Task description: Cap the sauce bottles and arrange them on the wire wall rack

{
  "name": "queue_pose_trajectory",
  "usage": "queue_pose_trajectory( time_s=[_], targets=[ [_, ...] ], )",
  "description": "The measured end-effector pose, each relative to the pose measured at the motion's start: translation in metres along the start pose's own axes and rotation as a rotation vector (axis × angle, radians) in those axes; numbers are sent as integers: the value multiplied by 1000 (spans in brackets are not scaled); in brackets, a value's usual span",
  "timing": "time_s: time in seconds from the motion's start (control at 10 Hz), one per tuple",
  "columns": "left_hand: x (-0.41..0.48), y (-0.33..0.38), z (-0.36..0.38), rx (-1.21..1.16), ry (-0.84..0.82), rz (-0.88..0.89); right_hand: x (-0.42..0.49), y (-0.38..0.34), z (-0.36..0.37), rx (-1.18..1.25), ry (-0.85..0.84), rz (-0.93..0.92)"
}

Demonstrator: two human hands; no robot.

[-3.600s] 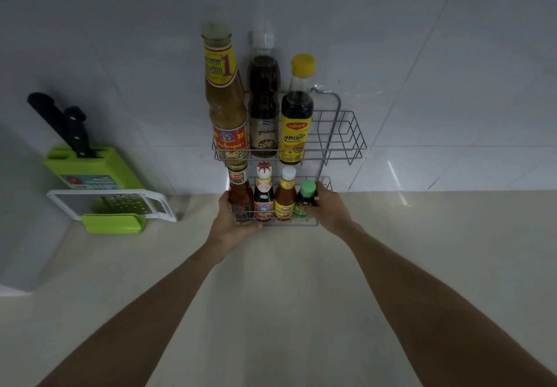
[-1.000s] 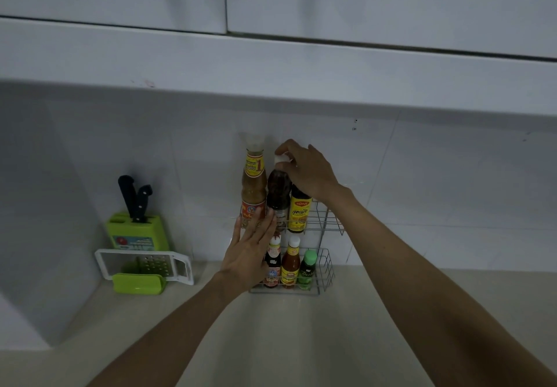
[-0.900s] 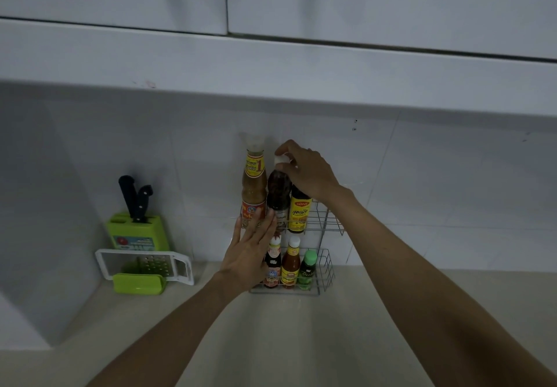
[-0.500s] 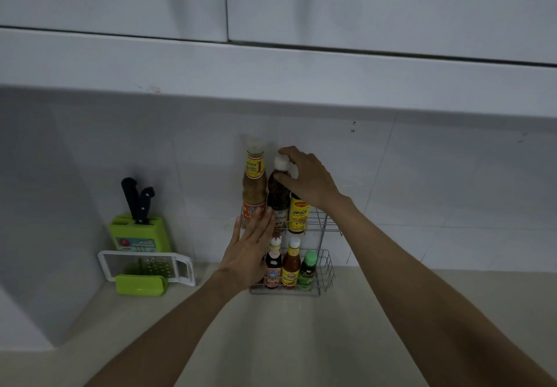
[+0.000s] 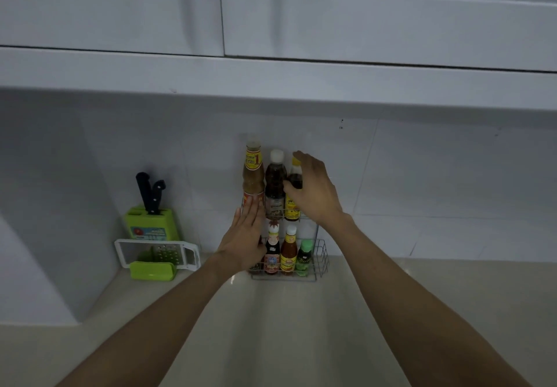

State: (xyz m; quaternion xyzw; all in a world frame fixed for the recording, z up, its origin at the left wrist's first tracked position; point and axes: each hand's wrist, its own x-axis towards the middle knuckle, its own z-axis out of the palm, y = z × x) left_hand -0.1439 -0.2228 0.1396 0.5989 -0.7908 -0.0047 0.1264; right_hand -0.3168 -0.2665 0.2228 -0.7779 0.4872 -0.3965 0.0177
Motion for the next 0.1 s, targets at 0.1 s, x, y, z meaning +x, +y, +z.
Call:
queue_pose_trajectory(
  time_s=[0.1],
  targets=[
    [-11,6,-11,13,-23,-32,-21,-2,-3,-74,9,-14]
  ],
)
